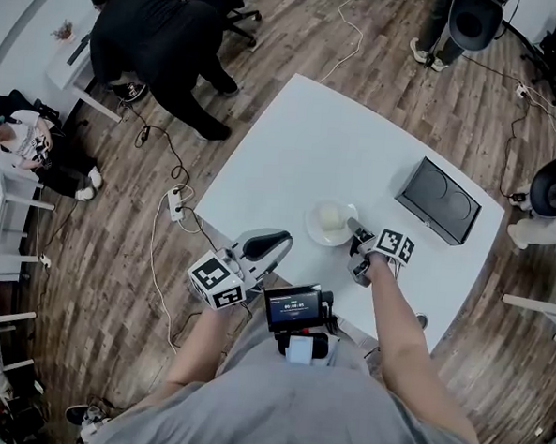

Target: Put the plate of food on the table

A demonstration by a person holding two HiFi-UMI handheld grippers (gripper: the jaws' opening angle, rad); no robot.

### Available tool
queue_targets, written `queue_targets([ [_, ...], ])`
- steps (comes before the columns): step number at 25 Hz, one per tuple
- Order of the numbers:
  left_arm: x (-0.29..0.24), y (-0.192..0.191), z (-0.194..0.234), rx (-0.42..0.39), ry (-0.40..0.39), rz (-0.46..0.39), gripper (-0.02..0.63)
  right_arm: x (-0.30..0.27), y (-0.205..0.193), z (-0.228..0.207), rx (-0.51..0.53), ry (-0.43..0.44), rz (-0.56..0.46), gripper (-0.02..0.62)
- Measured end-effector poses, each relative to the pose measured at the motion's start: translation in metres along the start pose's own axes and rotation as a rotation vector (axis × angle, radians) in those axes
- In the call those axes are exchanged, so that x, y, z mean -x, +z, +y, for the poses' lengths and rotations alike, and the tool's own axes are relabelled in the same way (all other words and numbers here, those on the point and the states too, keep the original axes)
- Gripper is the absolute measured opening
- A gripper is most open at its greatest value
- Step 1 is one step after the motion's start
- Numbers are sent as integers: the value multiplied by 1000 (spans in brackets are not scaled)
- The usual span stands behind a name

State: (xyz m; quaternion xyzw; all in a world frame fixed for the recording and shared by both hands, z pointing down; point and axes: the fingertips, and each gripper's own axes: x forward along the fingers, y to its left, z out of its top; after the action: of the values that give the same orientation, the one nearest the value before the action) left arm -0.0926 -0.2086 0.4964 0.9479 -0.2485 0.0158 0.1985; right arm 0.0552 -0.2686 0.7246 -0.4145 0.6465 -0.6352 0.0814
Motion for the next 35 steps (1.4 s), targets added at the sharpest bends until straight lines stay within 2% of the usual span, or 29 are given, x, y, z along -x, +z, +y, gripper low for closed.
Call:
queue_targets([
  [4, -5, 0, -3, -7, -14, 7, 43, -2, 3, 0, 89, -45, 16, 40],
  [11, -4, -2, -2, -9, -12, 10, 43, 5, 6, -12, 344, -250, 54, 41],
  [16, -9, -4, -7, -10, -14, 8, 43, 19, 17, -19, 456, -321, 50, 41],
  [20, -6, -2, -10, -4, -22, 2, 43, 32, 18, 2, 558, -298, 46, 40],
  [25, -5, -1, -16, -8, -29, -3, 43, 61, 10, 49, 784, -213, 34, 40],
  [28, -5, -1, -23, -11, -33, -6, 43, 84, 1, 75, 887, -166, 24, 40],
  [31, -1, 0, -33, -27, -37, -1, 43, 108, -11, 100, 943, -123, 5, 40],
  [35, 1, -2, -50, -39, -23, -8, 43, 140, -20, 123, 950, -61, -42, 40],
])
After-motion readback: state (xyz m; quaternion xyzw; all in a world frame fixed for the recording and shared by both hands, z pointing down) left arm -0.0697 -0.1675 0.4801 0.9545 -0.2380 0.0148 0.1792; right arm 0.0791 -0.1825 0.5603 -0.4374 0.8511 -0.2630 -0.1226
